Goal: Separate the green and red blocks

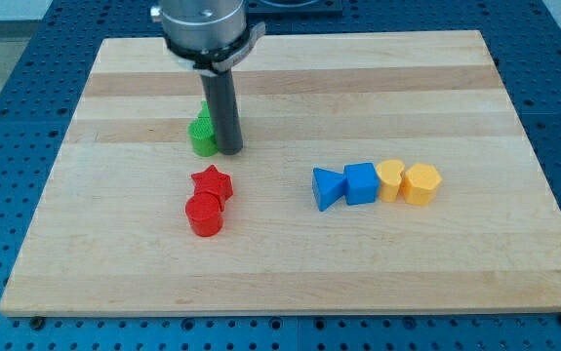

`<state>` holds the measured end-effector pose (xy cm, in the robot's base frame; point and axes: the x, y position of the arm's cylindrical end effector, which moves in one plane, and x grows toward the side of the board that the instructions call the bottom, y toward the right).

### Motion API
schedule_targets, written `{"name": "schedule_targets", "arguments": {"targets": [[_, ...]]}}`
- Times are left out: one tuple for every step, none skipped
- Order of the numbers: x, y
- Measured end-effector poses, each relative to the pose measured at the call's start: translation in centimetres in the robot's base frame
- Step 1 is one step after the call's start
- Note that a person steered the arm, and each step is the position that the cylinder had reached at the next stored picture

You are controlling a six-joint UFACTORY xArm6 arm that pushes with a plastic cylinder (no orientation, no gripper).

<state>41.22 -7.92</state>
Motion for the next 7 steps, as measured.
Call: {"name": "schedule_targets", "arguments": {"targets": [[-0.3,0.1],[1.6,0.2],[4.4,-0.5],[4.5,-1.1],[4.5,-4.5],[4.4,-5.7],[0.0,-3.6]]}}
